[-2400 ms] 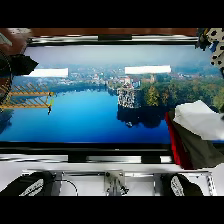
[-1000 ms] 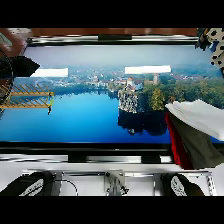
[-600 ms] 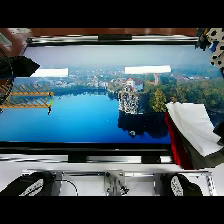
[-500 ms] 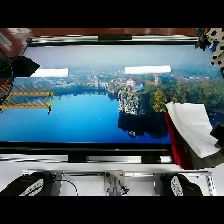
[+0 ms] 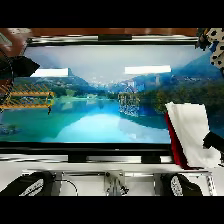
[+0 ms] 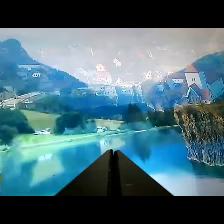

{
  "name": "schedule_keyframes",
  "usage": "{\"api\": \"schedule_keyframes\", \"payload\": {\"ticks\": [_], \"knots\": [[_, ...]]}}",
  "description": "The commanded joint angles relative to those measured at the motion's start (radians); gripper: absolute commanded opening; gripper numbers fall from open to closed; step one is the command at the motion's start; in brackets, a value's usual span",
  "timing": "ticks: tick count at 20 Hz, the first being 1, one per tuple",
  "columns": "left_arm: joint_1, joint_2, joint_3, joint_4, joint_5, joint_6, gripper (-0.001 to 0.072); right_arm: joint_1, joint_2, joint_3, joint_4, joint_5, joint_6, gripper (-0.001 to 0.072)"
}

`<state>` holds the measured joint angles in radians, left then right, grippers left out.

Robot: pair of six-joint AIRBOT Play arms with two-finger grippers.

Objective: Fold the shirts.

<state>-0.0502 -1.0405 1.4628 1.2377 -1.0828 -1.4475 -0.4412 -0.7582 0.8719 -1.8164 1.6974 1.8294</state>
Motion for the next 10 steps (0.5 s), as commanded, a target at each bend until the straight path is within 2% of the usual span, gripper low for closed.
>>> {"api": "schedule_keyframes", "payload": {"ticks": [1, 4, 5, 6, 8, 10], "knots": [[0.000, -0.002, 0.001, 0.000, 0.000, 0.000, 0.0030, 0.000, 0.001, 0.014, -0.043, 0.038, -0.037, 0.0693], [0.000, -0.008, 0.001, 0.000, 0.000, 0.012, 0.0030, 0.000, -0.003, 0.201, -0.068, 0.032, -0.167, 0.0693], [-0.002, -0.014, 0.001, 0.000, 0.000, 0.041, 0.0029, 0.000, -0.014, 0.288, -0.060, -0.014, -0.184, 0.0683], [-0.007, -0.025, 0.001, 0.002, -0.002, 0.077, 0.0028, 0.002, -0.040, 0.390, -0.031, -0.082, -0.207, 0.0625], [-0.033, -0.069, 0.010, 0.014, -0.035, 0.131, 0.0026, 0.053, -0.124, 0.570, 0.071, -0.187, -0.272, 0.0626], [-0.092, -0.162, 0.061, 0.142, -0.155, 0.118, 0.0026, 0.179, -0.229, 0.693, 0.151, -0.276, -0.261, 0.0626]]}}
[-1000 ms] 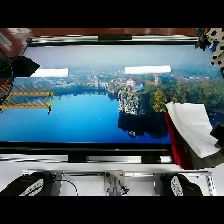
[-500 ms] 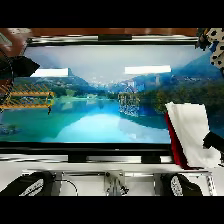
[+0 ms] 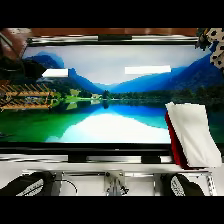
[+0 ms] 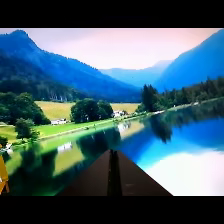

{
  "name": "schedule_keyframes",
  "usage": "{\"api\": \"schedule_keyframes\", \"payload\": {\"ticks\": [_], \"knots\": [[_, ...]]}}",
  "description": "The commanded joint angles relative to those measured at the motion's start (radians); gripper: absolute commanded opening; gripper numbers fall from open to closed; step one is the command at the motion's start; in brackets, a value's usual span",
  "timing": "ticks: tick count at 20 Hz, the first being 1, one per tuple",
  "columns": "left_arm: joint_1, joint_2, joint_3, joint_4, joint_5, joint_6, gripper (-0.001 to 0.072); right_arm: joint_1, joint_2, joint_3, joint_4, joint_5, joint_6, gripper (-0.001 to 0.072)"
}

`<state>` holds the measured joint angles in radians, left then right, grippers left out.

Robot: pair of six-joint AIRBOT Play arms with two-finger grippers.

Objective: Fold the shirts.

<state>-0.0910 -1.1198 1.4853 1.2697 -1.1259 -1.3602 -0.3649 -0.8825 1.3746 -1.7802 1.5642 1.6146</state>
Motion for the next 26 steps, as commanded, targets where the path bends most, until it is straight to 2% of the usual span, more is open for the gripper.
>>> {"api": "schedule_keyframes", "payload": {"ticks": [1, 2, 3, 4, 5, 8, 9, 10, 12, 15, 26], "knots": [[-0.082, -0.137, 0.074, 0.201, -0.192, 0.003, 0.0027, 0.181, -0.153, 0.219, 0.135, -0.195, -0.015, 0.0627], [-0.110, -0.193, 0.111, 0.283, -0.273, -0.026, 0.0030, 0.266, -0.204, 0.229, 0.152, -0.250, 0.036, 0.0647], [-0.127, -0.241, 0.140, 0.312, -0.313, -0.061, 0.0153, 0.332, -0.260, 0.228, 0.169, -0.286, 0.093, 0.0684], [-0.131, -0.272, 0.152, 0.292, -0.303, -0.112, 0.0471, 0.376, -0.318, 0.228, 0.202, -0.286, 0.135, 0.0684], [-0.133, -0.301, 0.162, 0.265, -0.299, -0.152, 0.0658, 0.402, -0.384, 0.228, 0.274, -0.264, 0.142, 0.0684], [-0.133, -0.365, 0.164, 0.253, -0.312, -0.251, 0.0658, 0.426, -0.546, 0.228, 0.525, -0.167, 0.078, 0.0684], [-0.134, -0.383, 0.164, 0.253, -0.329, -0.267, 0.0636, 0.440, -0.586, 0.228, 0.547, -0.132, 0.064, 0.0683], [-0.137, -0.403, 0.164, 0.253, -0.352, -0.270, 0.0593, 0.463, -0.615, 0.228, 0.535, -0.093, 0.042, 0.0683], [-0.147, -0.428, 0.164, 0.256, -0.369, -0.305, 0.0606, 0.518, -0.656, 0.228, 0.457, -0.041, 0.003, 0.0684], [-0.154, -0.434, 0.164, 0.252, -0.368, -0.306, 0.0610, 0.554, -0.661, 0.228, 0.354, -0.085, 0.007, 0.0684], [-0.153, -0.461, 0.164, 0.252, -0.368, -0.303, 0.0609, 0.553, -0.661, 0.228, 0.330, -0.091, 0.005, 0.0684]]}}
